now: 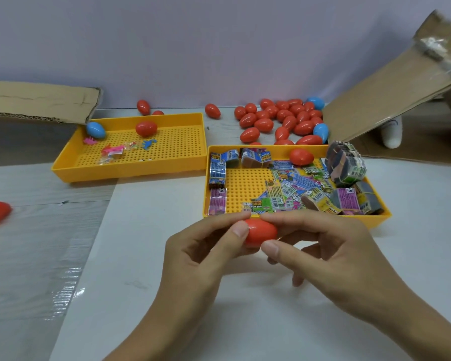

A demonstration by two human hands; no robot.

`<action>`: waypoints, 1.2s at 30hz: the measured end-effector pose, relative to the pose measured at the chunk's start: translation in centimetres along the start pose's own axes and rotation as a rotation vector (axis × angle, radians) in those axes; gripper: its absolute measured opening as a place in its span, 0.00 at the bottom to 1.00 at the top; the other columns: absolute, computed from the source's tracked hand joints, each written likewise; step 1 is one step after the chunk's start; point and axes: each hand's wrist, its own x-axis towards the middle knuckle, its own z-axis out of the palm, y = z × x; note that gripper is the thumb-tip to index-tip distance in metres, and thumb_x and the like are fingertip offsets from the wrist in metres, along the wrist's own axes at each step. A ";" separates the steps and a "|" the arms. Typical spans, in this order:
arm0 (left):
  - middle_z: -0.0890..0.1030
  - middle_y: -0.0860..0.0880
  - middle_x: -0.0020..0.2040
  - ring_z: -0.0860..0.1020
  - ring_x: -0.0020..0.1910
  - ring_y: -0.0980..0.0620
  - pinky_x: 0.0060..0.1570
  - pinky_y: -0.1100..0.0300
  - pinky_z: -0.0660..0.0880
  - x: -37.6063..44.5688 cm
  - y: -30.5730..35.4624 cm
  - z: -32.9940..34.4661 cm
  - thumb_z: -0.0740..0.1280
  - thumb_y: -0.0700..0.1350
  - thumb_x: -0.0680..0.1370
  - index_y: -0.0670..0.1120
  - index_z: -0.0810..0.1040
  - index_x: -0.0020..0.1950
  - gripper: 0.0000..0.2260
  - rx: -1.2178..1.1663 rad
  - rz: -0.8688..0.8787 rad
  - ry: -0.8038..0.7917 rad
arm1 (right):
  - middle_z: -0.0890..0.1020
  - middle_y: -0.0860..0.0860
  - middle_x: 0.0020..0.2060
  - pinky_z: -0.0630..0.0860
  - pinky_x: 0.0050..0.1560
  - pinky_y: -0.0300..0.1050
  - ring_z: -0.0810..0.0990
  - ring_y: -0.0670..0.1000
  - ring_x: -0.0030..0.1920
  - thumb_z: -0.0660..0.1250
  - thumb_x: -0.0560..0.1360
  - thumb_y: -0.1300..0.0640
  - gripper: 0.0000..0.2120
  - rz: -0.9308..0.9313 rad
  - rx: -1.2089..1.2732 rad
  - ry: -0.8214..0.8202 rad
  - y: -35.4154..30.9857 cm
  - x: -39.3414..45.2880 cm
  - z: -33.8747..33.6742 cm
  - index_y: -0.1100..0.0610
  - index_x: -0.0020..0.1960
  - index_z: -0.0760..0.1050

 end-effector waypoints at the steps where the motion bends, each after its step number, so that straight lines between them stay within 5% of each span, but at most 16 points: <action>1: 0.87 0.46 0.49 0.86 0.46 0.45 0.45 0.58 0.82 0.0 0.0 0.0 0.70 0.51 0.72 0.50 0.87 0.51 0.11 -0.022 -0.018 -0.002 | 0.86 0.48 0.41 0.78 0.25 0.42 0.85 0.51 0.38 0.74 0.70 0.51 0.12 0.005 0.013 0.005 0.0 0.0 0.0 0.45 0.53 0.84; 10: 0.87 0.47 0.50 0.86 0.49 0.46 0.47 0.61 0.81 0.0 0.1 0.3 0.76 0.42 0.68 0.55 0.83 0.60 0.21 0.059 0.007 -0.061 | 0.84 0.50 0.32 0.74 0.24 0.39 0.80 0.47 0.28 0.71 0.72 0.43 0.10 -0.022 0.015 0.061 0.6 0.4 0.0 0.48 0.45 0.85; 13: 0.86 0.46 0.50 0.86 0.47 0.44 0.46 0.58 0.82 0.0 0.2 0.3 0.77 0.45 0.67 0.52 0.84 0.57 0.18 0.044 0.036 -0.019 | 0.78 0.49 0.31 0.71 0.30 0.39 0.75 0.47 0.30 0.73 0.69 0.40 0.14 -0.179 -0.243 0.202 1.3 0.6 -0.5 0.47 0.50 0.84; 15: 0.86 0.45 0.51 0.86 0.47 0.44 0.46 0.55 0.83 0.0 0.1 0.2 0.77 0.44 0.68 0.49 0.84 0.56 0.16 0.019 0.069 0.025 | 0.78 0.47 0.39 0.70 0.41 0.36 0.75 0.46 0.40 0.72 0.69 0.38 0.23 -0.303 -0.547 0.262 1.7 1.1 -1.1 0.50 0.57 0.82; 17: 0.85 0.44 0.51 0.85 0.48 0.42 0.46 0.52 0.83 0.0 -0.1 0.1 0.76 0.43 0.68 0.48 0.83 0.54 0.15 -0.004 0.115 0.065 | 0.78 0.49 0.54 0.68 0.58 0.44 0.73 0.51 0.57 0.68 0.68 0.32 0.31 -0.283 -0.851 0.238 2.1 1.5 -1.3 0.50 0.63 0.80; 20: 0.85 0.42 0.51 0.85 0.47 0.40 0.46 0.51 0.83 -0.1 -0.3 0.1 0.75 0.44 0.67 0.48 0.83 0.51 0.13 -0.035 0.144 0.101 | 0.74 0.50 0.69 0.58 0.66 0.56 0.64 0.58 0.71 0.63 0.69 0.30 0.28 -0.115 -1.067 0.127 2.9 1.9 -1.0 0.44 0.62 0.80; 24: 0.84 0.45 0.54 0.84 0.52 0.42 0.43 0.54 0.83 -0.1 -0.4 0.0 0.75 0.44 0.67 0.48 0.82 0.49 0.12 -0.024 0.141 0.056 | 0.79 0.43 0.61 0.56 0.60 0.47 0.69 0.55 0.68 0.70 0.68 0.41 0.12 -0.116 -0.912 0.182 3.0 2.1 -1.0 0.45 0.47 0.85; 29: 0.85 0.44 0.53 0.83 0.54 0.44 0.45 0.54 0.83 0.0 -0.7 0.0 0.73 0.42 0.67 0.47 0.80 0.49 0.11 -0.026 0.147 0.028 | 0.77 0.37 0.55 0.52 0.56 0.41 0.66 0.45 0.65 0.74 0.69 0.45 0.04 -0.039 -0.774 0.180 2.5 2.3 -1.4 0.43 0.41 0.82; 32: 0.84 0.42 0.51 0.84 0.50 0.42 0.44 0.54 0.83 0.1 -0.6 0.1 0.72 0.42 0.68 0.49 0.82 0.50 0.11 -0.049 0.126 0.002 | 0.78 0.36 0.54 0.63 0.63 0.52 0.70 0.43 0.61 0.76 0.68 0.51 0.08 0.011 -0.532 0.184 2.0 2.5 -2.0 0.42 0.37 0.78; 36: 0.82 0.45 0.53 0.83 0.49 0.41 0.43 0.56 0.82 0.2 -0.6 0.1 0.70 0.39 0.72 0.48 0.86 0.52 0.11 -0.010 0.124 -0.029 | 0.82 0.42 0.39 0.74 0.46 0.43 0.79 0.43 0.42 0.78 0.64 0.47 0.07 -0.043 -0.139 0.326 0.9 2.0 -2.5 0.47 0.38 0.82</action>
